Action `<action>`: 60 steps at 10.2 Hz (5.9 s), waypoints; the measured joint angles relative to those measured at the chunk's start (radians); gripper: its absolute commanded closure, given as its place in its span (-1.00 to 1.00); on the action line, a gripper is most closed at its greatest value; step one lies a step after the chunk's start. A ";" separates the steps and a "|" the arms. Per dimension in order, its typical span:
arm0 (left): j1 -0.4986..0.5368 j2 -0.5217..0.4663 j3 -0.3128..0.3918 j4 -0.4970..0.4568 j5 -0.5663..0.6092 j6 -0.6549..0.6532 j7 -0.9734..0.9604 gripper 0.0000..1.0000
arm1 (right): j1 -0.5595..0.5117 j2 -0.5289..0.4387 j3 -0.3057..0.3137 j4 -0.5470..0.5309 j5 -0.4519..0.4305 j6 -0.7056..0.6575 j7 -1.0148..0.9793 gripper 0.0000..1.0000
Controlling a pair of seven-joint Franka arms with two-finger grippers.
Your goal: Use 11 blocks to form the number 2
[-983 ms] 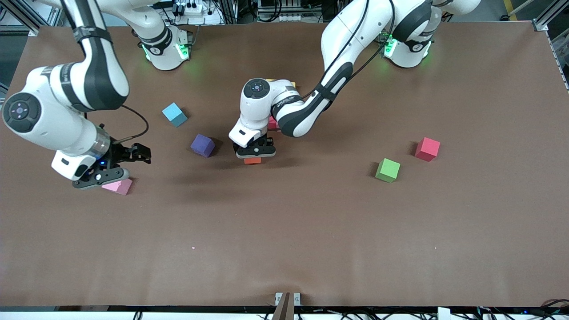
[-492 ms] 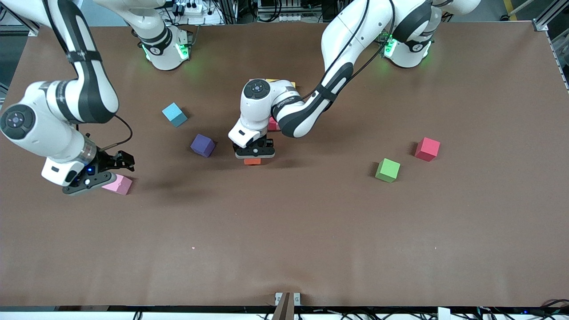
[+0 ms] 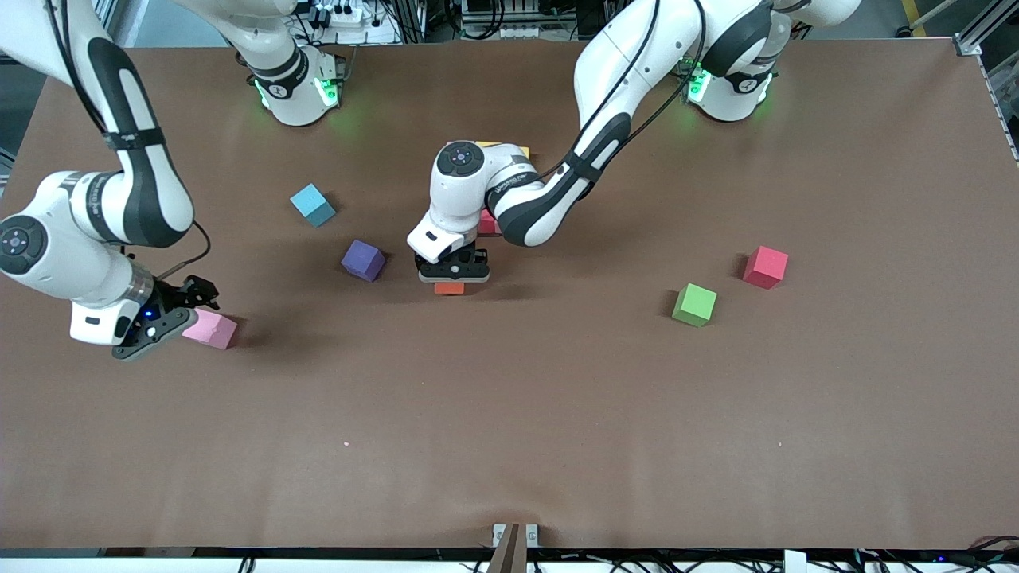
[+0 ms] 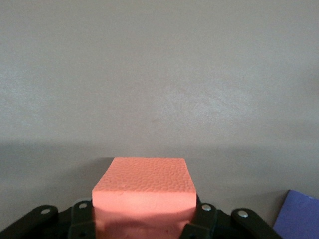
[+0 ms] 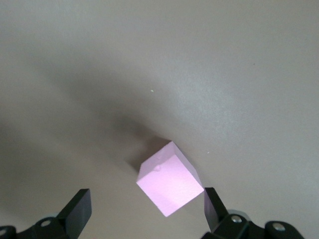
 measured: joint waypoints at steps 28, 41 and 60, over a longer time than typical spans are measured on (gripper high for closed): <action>0.392 -0.406 -0.046 -0.385 -0.166 -0.285 0.009 -1.00 | 0.167 0.161 0.051 0.210 0.000 -0.035 -0.507 -0.02; 0.928 -0.602 -0.196 -0.822 -0.188 -0.180 1.024 -1.00 | 0.677 0.194 0.079 0.337 0.123 -0.039 -0.098 -0.04; 0.941 -0.470 -0.198 -0.825 -0.042 -0.028 1.105 0.45 | 0.836 0.297 0.012 0.242 0.123 0.067 -0.060 -0.05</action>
